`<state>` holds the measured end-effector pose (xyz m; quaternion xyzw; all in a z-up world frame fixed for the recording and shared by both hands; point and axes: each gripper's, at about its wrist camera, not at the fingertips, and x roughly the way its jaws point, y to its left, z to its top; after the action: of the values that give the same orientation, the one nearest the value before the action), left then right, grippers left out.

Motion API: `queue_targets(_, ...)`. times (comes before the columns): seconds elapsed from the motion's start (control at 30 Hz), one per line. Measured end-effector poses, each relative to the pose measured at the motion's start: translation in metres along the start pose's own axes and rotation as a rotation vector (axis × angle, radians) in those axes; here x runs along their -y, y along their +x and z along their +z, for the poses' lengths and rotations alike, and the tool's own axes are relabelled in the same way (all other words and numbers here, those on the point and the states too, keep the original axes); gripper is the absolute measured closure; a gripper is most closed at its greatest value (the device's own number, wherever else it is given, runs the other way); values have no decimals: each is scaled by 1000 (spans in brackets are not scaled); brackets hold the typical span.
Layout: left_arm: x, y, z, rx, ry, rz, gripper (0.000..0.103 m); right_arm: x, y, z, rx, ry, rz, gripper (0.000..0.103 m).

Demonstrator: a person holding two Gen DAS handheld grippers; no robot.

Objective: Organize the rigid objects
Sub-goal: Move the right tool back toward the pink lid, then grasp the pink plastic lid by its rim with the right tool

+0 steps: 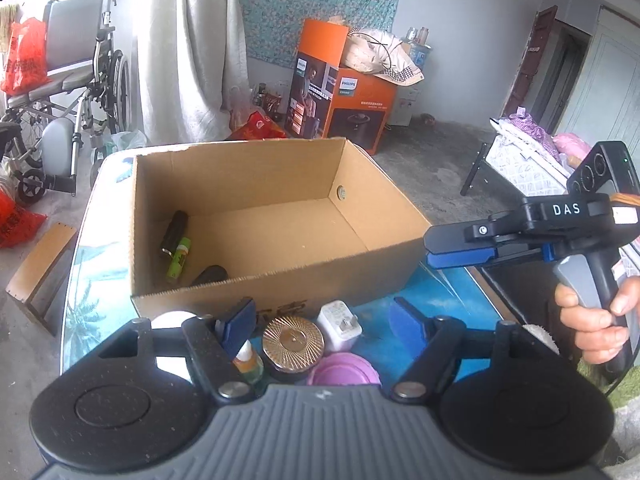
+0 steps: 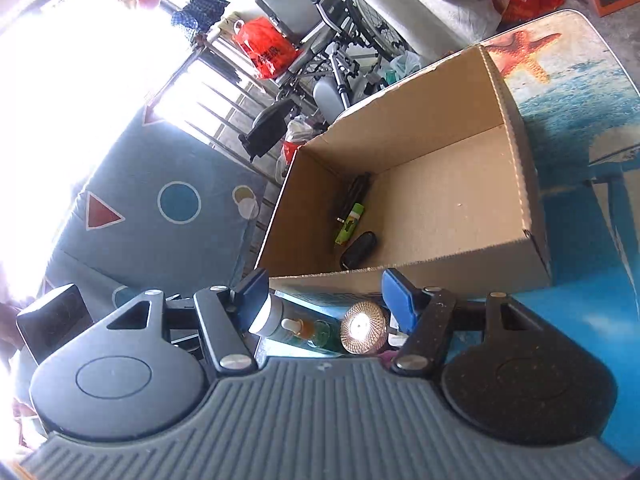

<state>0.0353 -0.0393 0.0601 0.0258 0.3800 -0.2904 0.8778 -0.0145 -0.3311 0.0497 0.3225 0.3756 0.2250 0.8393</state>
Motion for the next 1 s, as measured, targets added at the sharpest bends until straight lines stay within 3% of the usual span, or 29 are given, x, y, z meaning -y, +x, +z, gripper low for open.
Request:
queue_targets(0.1,14,23,-23,-52,22,-1,28,9,9,-40,10,-12,-73,41)
queue_targets(0.17,26,38,-38,-77,69,45,28,12,26,-61,-6,-37,-134,44)
queue_targets(0.33,51,73,-64,-117,197,144,28,18,79,-99,-63,-99,-243,63)
queue_targets(0.6,67,94,-82,-146,255,176,28,11,106,-107,-119,-199,-309,80)
queue_targets(0.7,68,97,-82,-144,250,184,35,9,112,-109,-133,-244,-345,86)
queue_targets(1.0,77,103,-85,-151,295,186,35,13,109,-111,-140,-270,-377,88)
